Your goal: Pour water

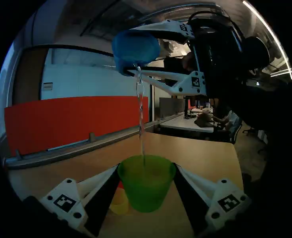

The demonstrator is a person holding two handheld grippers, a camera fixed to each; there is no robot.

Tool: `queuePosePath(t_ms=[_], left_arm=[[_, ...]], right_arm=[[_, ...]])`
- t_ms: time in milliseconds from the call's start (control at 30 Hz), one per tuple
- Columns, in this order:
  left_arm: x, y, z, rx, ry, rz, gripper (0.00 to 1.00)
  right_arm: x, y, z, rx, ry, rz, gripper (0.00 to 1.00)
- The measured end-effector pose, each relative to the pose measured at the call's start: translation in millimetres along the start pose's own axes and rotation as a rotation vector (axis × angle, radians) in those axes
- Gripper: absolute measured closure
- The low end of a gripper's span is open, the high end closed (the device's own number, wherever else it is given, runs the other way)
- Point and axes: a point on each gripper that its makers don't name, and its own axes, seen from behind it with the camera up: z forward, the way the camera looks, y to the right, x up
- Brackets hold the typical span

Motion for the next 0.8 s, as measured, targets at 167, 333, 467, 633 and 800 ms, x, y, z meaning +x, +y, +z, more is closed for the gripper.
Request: queuePosePath(t_ms=[167,333,467,633,800], left_arm=[[0,0.2,-0.2,0.001,0.000,0.001,0.12],[0,1.0,-0.2,0.000,0.001,0.002,0.12],[1,1.0,-0.1,-0.001,0.003,0.003,0.12],[0,0.3,0.1,0.000,0.002,0.003,0.12],[1,-0.8,0.3,0.003,0.003,0.004,0.12]], right_arm=[[1,2,1.6,-0.003,0.003,-0.019,0.08],[2,2,3.6,-0.005,0.002,-0.046,0.08],[4,2,4.8,-0.007,0.002,-0.071,0.08],[12,2,5.9,-0.013,0.005,-0.106,0.08],[15,1,7.6,-0.018,0.001,-0.150,0.08]])
